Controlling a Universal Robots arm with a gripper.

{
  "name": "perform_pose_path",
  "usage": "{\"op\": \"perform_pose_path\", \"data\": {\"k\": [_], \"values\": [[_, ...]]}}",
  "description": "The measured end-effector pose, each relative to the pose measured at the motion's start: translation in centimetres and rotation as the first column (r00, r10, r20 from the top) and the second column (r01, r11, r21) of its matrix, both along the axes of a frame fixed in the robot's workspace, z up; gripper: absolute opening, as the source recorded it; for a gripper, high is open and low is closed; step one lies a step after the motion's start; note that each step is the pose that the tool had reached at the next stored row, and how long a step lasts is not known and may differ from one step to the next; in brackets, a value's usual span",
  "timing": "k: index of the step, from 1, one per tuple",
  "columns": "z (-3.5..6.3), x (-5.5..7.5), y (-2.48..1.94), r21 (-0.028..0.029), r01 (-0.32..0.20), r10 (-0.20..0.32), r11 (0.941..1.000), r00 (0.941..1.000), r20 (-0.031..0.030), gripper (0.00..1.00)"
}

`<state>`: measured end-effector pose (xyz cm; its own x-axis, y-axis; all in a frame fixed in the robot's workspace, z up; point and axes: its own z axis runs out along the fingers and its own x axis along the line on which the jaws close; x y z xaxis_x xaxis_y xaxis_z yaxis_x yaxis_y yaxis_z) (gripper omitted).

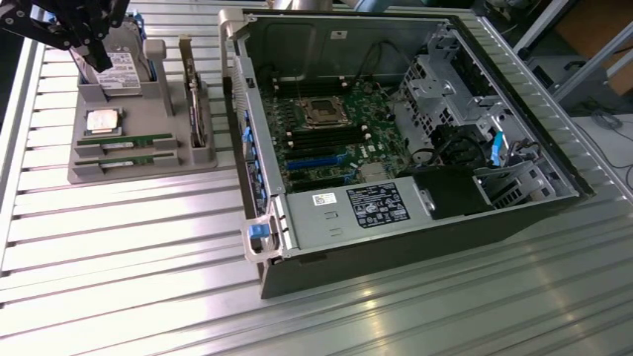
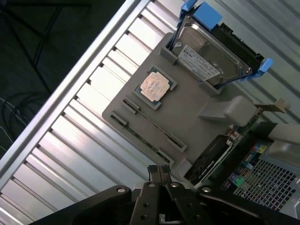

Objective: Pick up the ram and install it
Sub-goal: 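Pick up the ram and move it above insertion slot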

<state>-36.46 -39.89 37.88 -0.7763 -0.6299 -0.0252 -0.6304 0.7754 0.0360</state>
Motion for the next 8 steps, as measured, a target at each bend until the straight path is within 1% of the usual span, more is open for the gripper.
{"op": "perform_pose_path", "data": {"k": [5, 8], "values": [[0.00, 0.00, 0.00, 0.0000, -0.027, 0.027, 0.9996, 0.9996, 0.0000, 0.11], [0.00, 0.00, 0.00, 0.0000, -0.061, 0.061, 0.9981, 0.9981, -0.0001, 0.11]]}}
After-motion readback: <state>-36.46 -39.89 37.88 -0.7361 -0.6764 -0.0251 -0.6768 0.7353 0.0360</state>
